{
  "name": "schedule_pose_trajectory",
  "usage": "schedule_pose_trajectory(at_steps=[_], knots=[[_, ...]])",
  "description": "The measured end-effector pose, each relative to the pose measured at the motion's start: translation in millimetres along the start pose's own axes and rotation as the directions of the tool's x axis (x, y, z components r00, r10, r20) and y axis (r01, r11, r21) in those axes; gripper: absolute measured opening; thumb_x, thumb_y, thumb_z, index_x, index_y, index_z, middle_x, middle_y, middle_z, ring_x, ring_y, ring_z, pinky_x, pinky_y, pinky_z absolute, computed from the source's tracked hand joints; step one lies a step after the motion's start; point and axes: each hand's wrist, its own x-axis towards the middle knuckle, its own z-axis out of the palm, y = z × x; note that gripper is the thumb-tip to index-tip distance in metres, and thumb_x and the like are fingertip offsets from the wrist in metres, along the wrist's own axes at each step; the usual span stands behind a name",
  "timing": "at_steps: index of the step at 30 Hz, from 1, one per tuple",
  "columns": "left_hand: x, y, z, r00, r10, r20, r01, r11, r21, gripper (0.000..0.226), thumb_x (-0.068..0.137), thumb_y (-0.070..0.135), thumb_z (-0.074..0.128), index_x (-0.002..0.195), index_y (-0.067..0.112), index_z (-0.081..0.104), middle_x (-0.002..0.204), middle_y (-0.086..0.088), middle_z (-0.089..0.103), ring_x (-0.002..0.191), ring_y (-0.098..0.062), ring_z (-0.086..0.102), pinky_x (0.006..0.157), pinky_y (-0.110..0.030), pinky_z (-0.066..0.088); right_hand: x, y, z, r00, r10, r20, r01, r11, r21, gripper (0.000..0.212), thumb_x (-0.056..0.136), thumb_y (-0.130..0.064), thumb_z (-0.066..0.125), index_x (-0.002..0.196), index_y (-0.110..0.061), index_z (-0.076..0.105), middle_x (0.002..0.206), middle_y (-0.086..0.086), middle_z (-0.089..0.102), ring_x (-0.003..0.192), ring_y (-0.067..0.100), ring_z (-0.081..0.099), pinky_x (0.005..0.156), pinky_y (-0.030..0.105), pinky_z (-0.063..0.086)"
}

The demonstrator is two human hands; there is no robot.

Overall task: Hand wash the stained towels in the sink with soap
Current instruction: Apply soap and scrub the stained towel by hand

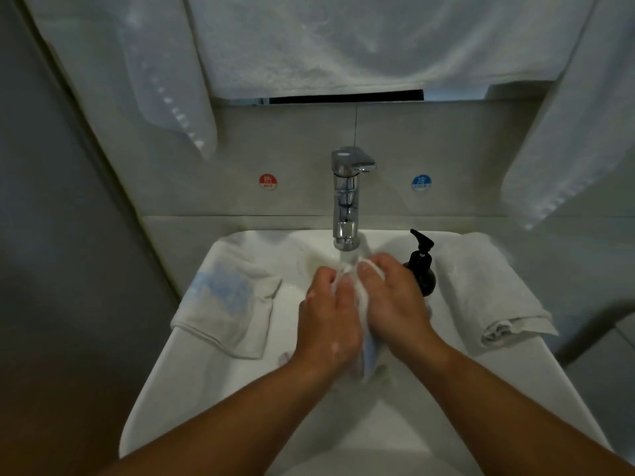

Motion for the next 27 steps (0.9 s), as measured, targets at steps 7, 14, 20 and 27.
schedule_pose_trajectory(at_steps=[7, 14, 20, 27], knots=[[51.2, -30.5, -24.4, 0.941, -0.339, -0.016, 0.301, 0.856, -0.420, 0.046, 0.080, 0.066, 0.066, 0.089, 0.021, 0.070, 0.094, -0.005, 0.075, 0.088, -0.022, 0.072, 0.087, -0.047, 0.058, 16.2, 13.8, -8.7, 0.963, 0.269, -0.011, -0.258, 0.933, 0.249, 0.019, 0.104, -0.028, 0.053, 0.094, -0.017, 0.067, 0.089, 0.003, 0.071, 0.084, 0.019, 0.066, 0.074, 0.032, 0.053], [26.2, -49.7, -4.8, 0.889, -0.361, 0.283, 0.439, 0.848, -0.298, 0.042, 0.072, 0.051, 0.072, 0.090, 0.014, 0.073, 0.098, -0.009, 0.077, 0.101, -0.034, 0.071, 0.100, -0.055, 0.052, 15.7, 19.2, -10.9, 0.899, 0.374, 0.226, -0.436, 0.806, 0.399, 0.030, 0.096, -0.034, 0.067, 0.109, -0.007, 0.071, 0.097, 0.012, 0.078, 0.091, 0.028, 0.075, 0.086, 0.043, 0.059], [44.8, -50.6, -26.6, 0.944, -0.329, 0.021, 0.316, 0.883, -0.346, 0.024, 0.097, 0.042, 0.058, 0.102, 0.018, 0.061, 0.108, -0.008, 0.069, 0.101, -0.030, 0.065, 0.098, -0.049, 0.052, 4.1, 27.6, -10.1, 0.777, 0.463, 0.426, -0.544, 0.834, 0.086, 0.033, 0.096, -0.047, 0.063, 0.105, -0.018, 0.075, 0.097, 0.001, 0.079, 0.094, 0.023, 0.074, 0.091, 0.043, 0.058], [8.1, -21.1, -9.8, 0.999, -0.035, -0.021, 0.036, 0.998, 0.059, 0.025, 0.103, 0.040, 0.050, 0.114, 0.018, 0.047, 0.093, 0.006, 0.059, 0.083, -0.010, 0.057, 0.067, -0.012, 0.038, 2.0, 10.0, 10.9, 0.990, 0.138, 0.002, -0.137, 0.987, -0.081, 0.016, 0.103, -0.040, 0.049, 0.104, -0.026, 0.057, 0.095, -0.007, 0.065, 0.091, 0.015, 0.063, 0.079, 0.032, 0.048]])
